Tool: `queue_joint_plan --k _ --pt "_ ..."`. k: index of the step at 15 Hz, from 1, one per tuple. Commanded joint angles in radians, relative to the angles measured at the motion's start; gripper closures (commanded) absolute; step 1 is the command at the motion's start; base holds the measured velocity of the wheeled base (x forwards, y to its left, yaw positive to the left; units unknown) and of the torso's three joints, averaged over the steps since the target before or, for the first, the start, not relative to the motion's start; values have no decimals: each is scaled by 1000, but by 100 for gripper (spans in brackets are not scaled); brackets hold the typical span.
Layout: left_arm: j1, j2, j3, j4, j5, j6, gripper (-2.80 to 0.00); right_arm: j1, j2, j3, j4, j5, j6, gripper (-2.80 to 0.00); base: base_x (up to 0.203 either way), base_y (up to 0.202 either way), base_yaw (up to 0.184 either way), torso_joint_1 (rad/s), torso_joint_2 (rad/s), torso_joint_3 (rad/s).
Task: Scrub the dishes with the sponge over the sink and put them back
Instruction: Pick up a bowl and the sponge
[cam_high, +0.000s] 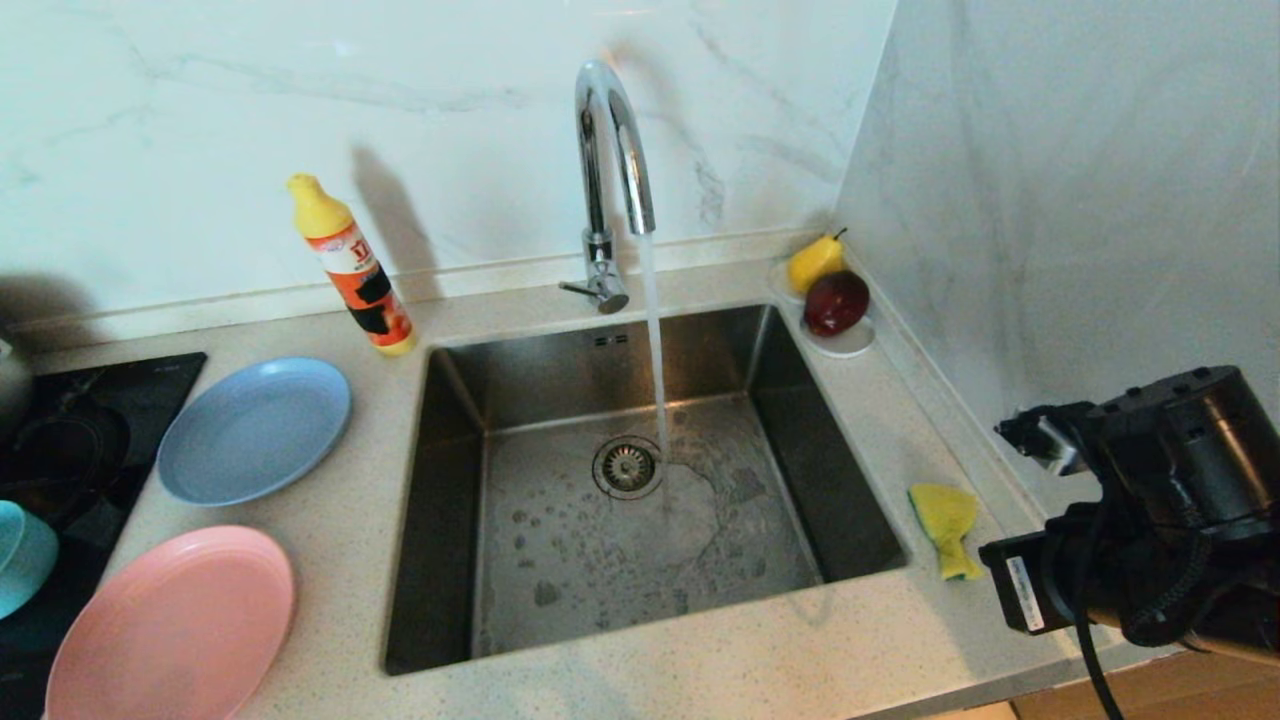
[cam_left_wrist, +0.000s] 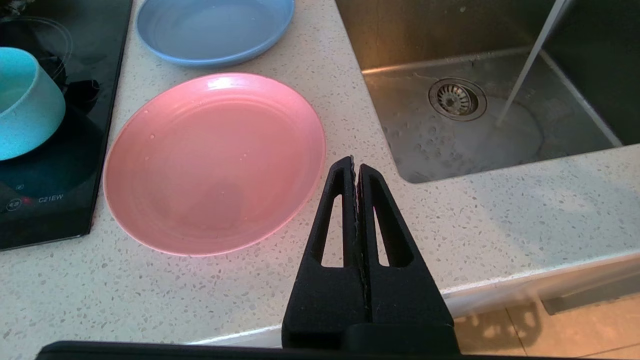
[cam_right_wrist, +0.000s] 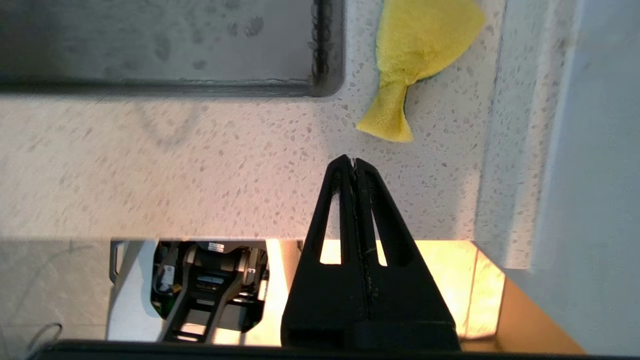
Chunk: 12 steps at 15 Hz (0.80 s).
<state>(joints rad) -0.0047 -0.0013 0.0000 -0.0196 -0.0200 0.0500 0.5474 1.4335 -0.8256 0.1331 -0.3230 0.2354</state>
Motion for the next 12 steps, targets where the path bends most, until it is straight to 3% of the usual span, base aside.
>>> queue_joint_plan --k 1,2,9,12 --pt "0 0 12 0 0 1 0 2 57 -4 -1 -14 25 0 0 0 0 0 0 0" --pt "0 0 12 0 0 1 0 4 64 2 -1 -18 33 -280 0 0 0 0 0 0" --pt "0 0 12 0 0 1 0 16 137 4 -3 -16 225 -280 0 0 0 0 0 0" --pt "0 0 12 1 0 1 0 13 139 8 -3 -10 231 -280 0 0 0 0 0 0"
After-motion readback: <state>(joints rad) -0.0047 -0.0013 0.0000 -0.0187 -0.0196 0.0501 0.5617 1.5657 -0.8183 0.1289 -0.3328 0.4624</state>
